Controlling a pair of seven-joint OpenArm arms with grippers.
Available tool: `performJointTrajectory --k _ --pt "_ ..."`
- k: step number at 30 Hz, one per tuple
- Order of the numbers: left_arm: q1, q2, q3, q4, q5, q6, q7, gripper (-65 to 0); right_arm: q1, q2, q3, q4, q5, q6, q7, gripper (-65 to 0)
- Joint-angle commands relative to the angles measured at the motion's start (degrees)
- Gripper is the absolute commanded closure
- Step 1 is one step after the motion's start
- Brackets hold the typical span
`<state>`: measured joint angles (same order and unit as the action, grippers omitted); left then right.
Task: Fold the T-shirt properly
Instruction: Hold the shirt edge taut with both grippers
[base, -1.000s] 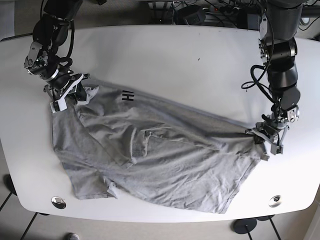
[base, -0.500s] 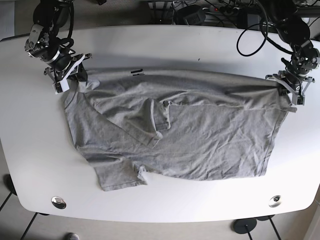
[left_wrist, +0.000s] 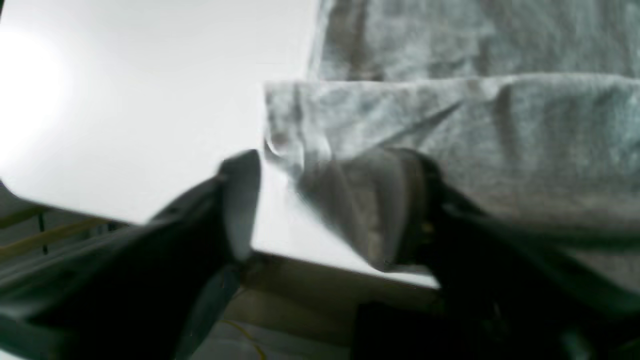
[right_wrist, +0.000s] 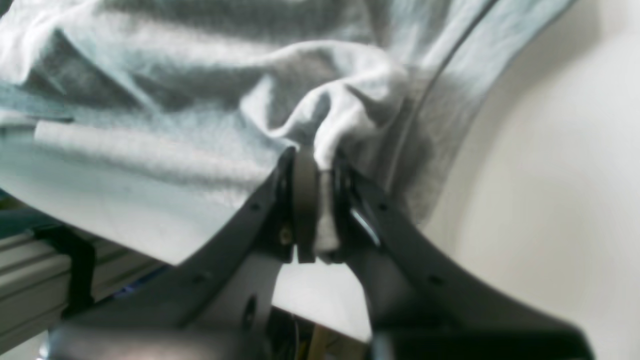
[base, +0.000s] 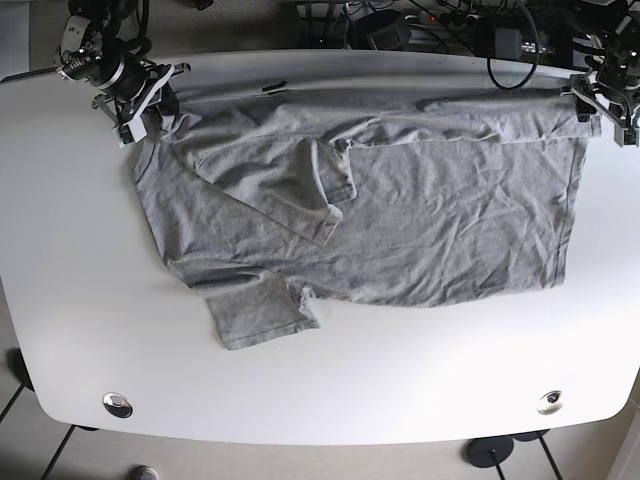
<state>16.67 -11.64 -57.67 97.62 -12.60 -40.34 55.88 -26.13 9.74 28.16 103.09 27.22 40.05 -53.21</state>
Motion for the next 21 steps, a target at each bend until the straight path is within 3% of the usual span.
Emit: performJointTrajectory --k 1,5,10,13,21 --pt "0.5 -1.2 -3.4 1.1 -3.6 0.3 1.6 -44.9 -0.2 0.8 0.5 1.3 0.4 -0.05 0.7 -2.1" --pt "0.7 -2.7 -7.2 1.2 -8.1 0.3 3.6 -41.9 -0.4 0.8 0.5 1.3 0.4 -0.05 0.7 -2.1" --pt "1.3 -3.6 -6.9 0.2 -8.3 0.3 2.5 -42.5 -0.1 0.5 0.5 1.3 0.4 -0.05 0.9 -2.2" --pt "-1.9 -4.1 -2.5 -6.7 -7.8 0.3 -2.1 -42.6 0.0 0.0 0.4 1.3 0.4 -0.05 0.9 -2.2" --pt "-5.5 -8.7 2.3 -18.6 -7.9 0.3 -4.0 -42.1 0.4 -1.2 0.4 1.3 0.4 -0.05 0.9 -2.2"
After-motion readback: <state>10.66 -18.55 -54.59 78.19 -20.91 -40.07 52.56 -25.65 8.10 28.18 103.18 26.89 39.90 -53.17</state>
